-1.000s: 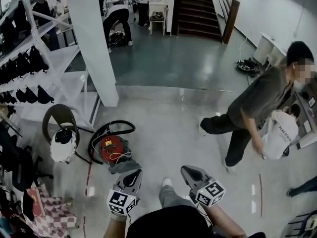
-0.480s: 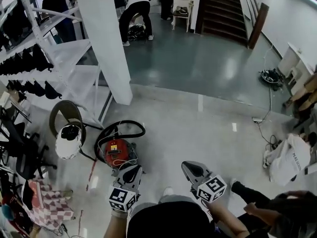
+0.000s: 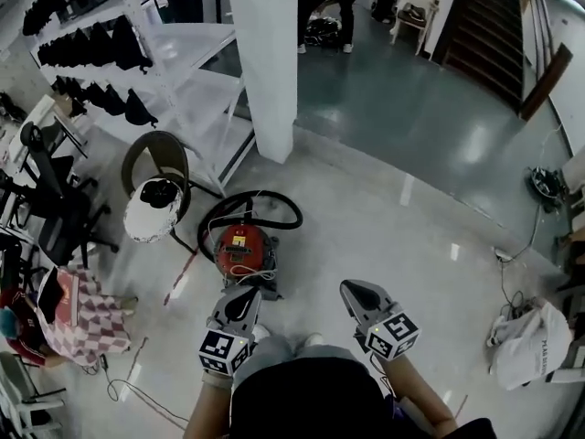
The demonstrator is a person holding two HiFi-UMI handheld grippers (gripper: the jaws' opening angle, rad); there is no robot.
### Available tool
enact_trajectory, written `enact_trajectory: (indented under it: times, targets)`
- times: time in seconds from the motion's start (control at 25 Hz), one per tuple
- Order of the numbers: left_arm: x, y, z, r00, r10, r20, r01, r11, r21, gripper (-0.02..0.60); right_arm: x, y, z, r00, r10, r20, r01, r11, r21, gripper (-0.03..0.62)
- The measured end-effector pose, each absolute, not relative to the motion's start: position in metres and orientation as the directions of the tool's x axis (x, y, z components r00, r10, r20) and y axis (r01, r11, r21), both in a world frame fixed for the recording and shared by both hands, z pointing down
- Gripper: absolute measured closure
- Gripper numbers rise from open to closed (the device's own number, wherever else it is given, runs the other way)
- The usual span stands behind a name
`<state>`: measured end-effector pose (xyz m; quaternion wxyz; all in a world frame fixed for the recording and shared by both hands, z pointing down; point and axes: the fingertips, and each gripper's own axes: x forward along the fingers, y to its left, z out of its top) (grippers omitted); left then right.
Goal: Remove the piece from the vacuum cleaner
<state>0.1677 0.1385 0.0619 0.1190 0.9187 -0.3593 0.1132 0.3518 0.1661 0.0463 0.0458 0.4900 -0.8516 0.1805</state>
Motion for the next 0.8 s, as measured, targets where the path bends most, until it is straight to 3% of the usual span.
enact_trajectory:
  times: [0.4, 0.8]
  targets:
    - [0.051, 0.099, 0.119, 0.641, -0.669, 0.376, -0.763, -0.609, 0.218, 0.561, 0.244, 0.106, 0.096, -0.596, -0.720, 0.355, -0.803, 0.524, -0.285, 0.566]
    - [-0.035, 0.067, 0.194, 0.647, -0.602, 0.468, -0.756, -0.587, 0.291, 0.561, 0.147, 0.064, 0.169, -0.598, -0.609, 0.520, -0.793, 0.542, -0.278, 0.565]
